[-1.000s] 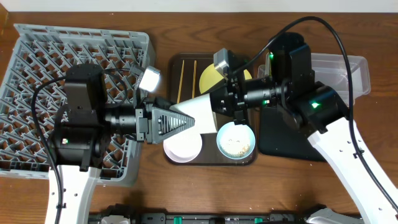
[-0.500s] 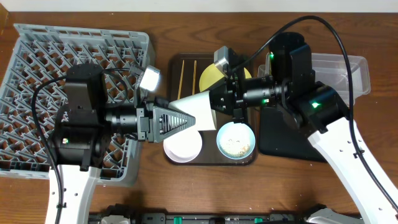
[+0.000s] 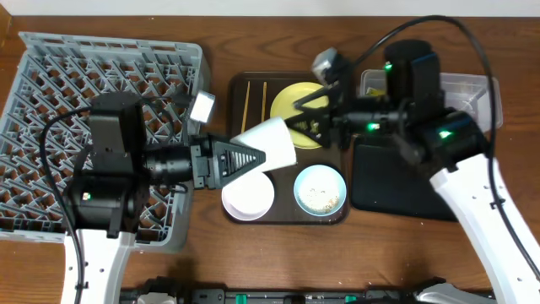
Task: Sort waste into correct bins and load items into the dishwasher
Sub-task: 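Lower the cup with the left gripper into the dish rack and release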
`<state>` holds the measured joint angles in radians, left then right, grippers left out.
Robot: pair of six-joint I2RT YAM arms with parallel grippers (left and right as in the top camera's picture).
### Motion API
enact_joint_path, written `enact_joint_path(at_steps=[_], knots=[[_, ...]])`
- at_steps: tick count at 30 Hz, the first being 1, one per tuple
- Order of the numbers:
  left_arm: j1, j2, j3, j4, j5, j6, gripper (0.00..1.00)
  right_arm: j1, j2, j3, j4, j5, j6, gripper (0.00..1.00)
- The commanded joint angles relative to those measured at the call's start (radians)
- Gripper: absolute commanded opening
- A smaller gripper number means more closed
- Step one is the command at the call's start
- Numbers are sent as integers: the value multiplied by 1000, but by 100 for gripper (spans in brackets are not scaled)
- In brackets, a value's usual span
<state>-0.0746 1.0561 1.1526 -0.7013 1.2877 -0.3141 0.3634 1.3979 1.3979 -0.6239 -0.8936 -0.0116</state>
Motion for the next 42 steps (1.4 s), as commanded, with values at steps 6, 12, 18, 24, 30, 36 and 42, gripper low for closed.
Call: enact_joint_path(at_steps=[6,12,18,24,30,36,42], knots=[[3,-49,12,-341,-845,-24,51,-106,-7,3,-181,88,-31,50],[3,-51,11,-576,-1316,-169,46,-40,-5,1,-281,210,-46,52],[3,-51,-16,-679,-1492,-246,45,38,-5,1,-320,285,-46,54],[18,-51,-102,-665,-1521,-279,51,98,-5,1,-319,323,-46,54],[84,-50,-115,-632,-1489,-283,58,123,-5,1,-319,344,-46,54],[162,-35,-131,-610,-1431,-282,59,123,-5,1,-325,344,-45,53],[210,-14,-196,-530,-1344,-267,63,123,-5,1,-330,344,-45,54]])
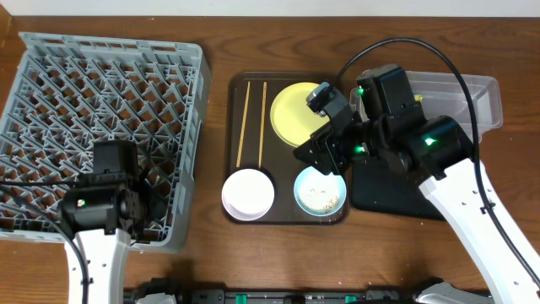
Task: Sort waste into correct bins and load items into the dishwasher
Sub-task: 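Lower the cup with the left gripper into the dish rack and release, then grasp the rim of the blue rice bowl with the right gripper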
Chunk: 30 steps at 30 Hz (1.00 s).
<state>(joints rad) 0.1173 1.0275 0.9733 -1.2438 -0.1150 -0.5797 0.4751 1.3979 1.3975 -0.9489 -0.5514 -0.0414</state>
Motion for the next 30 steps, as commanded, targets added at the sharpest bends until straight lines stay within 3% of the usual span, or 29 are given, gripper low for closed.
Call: enact_joint_path(at_steps=[1,2,7,13,18,21,26,30], knots=[[22,18,-17,15,77,-1,66,11,-5,1,-6,2,-16,53],[27,18,-17,15,104,-2,72,11,-5,1,-7,2,-16,53],[35,18,-17,15,138,-2,83,11,-5,1,-8,2,-16,53],[35,17,0,11,151,6,83,11,-5,1,-15,2,-16,52],[29,10,121,11,329,214,83,10,-5,1,-12,4,-6,54],[8,-5,211,6,442,322,83,12,-3,1,-9,40,72,54],[-54,-53,296,23,550,489,83,55,37,0,-66,308,294,51],[-104,-77,296,17,557,532,83,66,103,0,-107,386,439,53]])
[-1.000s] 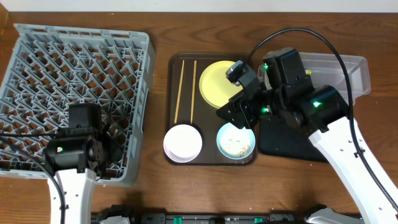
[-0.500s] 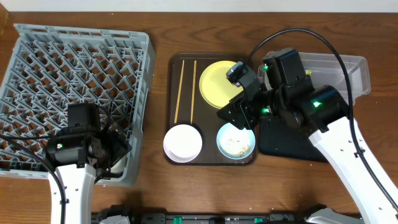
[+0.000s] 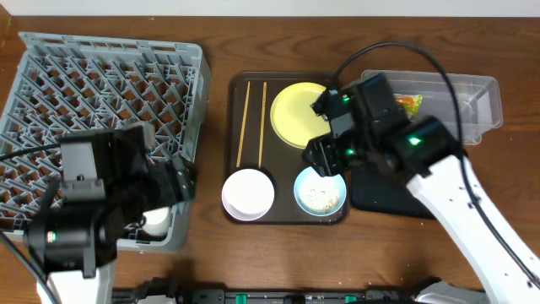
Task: Sort waste into correct bins and load items into the dishwasher
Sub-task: 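Grasp the rim of the blue rice bowl with the right gripper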
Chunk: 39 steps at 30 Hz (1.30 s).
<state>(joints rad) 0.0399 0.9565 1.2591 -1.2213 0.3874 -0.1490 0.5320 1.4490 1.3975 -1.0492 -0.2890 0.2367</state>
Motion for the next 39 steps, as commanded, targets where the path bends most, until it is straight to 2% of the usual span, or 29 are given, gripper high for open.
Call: enact_joint_path(at_steps=[1,7,9,12,14,24,29,32,37,39], knots=[[-38,-8,10,-9,54,105,83,9,70,0,-6,124,171,53],[-72,-6,10,-22,54,112,84,37,180,0,84,123,103,50],[-71,-4,10,-22,54,112,88,54,209,0,88,116,107,49],[-71,-4,10,-26,54,111,89,72,225,0,85,116,107,50],[-71,-4,10,-26,53,111,100,82,227,0,84,115,107,51],[-71,-3,10,-27,53,111,99,123,227,-1,20,135,185,53],[-71,-3,10,-27,53,111,99,143,246,-51,46,149,294,42],[-71,-3,10,-27,53,111,99,163,275,-107,99,153,316,39],[-71,-3,10,-27,53,111,99,199,349,-146,129,166,168,36],[-71,-3,10,-26,53,111,99,213,390,-146,129,202,163,34]])
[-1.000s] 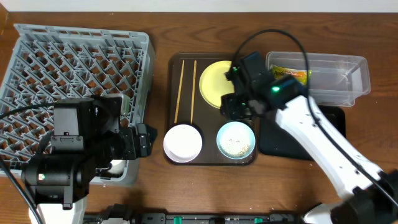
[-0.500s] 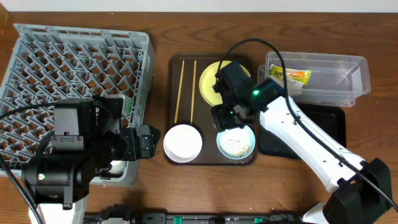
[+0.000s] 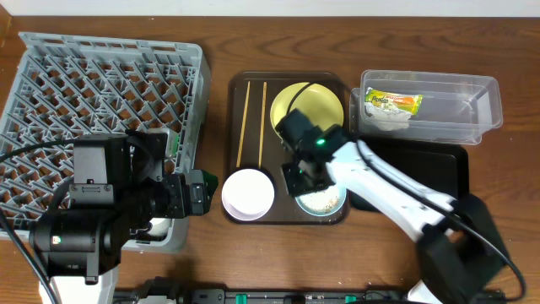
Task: Sort waste into correct bins and load items into the dishwasher
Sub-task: 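Grasp the rim of the blue rice bowl with the right gripper, then carry the blue bowl over the black tray and tip the rice out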
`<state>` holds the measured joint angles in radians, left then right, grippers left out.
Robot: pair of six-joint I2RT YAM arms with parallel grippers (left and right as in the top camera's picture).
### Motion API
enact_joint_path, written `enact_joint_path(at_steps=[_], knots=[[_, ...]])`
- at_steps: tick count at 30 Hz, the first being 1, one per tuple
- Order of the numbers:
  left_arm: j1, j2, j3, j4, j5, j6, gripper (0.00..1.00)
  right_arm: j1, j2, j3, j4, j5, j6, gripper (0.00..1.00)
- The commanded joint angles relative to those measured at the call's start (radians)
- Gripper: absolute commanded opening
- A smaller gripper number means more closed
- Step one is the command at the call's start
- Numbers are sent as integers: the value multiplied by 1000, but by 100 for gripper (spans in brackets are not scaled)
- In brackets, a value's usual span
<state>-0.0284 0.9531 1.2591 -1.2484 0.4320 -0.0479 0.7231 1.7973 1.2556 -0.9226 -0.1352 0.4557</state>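
Note:
A brown tray [image 3: 287, 215] holds two chopsticks [image 3: 245, 122], a yellow plate [image 3: 312, 101], a white bowl [image 3: 248, 192] and a light blue bowl [image 3: 327, 201] with crumbs. My right gripper [image 3: 297, 176] hangs over the blue bowl's left rim, its fingers hidden under the wrist. A white cup [image 3: 157, 226] stands in the near right corner of the grey dish rack [image 3: 101, 101]. My left gripper [image 3: 199, 187] is just right of the rack's edge, apart from the cup, apparently open and holding nothing.
A clear plastic bin [image 3: 456, 105] at the back right holds a yellow-green wrapper [image 3: 393, 101] and crumpled white waste [image 3: 384, 123]. A black tray [image 3: 422, 165] lies in front of it, partly under my right arm.
My right arm has swung lower and left, and its gripper sits at the blue bowl's left rim. My left gripper has shifted right, off the rack's corner, leaving the cup in the rack.
At first my left gripper held the white cup over the tray and my right gripper was at the yellow plate. Then the left arm was at the rack's near corner. Later the cup stood in that corner with the right gripper over the blue bowl, where it remains.

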Motion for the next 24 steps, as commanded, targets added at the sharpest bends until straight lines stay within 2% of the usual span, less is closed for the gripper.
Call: enact_joint_path(at_steps=[1,5,8,17,24], knots=[[-3,0,10,0,9,10,99,27,61,-5,3,60,-52,33],[-3,0,10,0,9,10,99,33,129,-5,23,67,-17,24],[-3,0,10,0,9,10,99,29,151,-5,29,56,-15,2],[-3,0,10,0,9,10,99,13,45,27,-2,41,-14,1],[-3,0,10,0,9,10,99,-86,-166,27,56,-219,-15,1]])
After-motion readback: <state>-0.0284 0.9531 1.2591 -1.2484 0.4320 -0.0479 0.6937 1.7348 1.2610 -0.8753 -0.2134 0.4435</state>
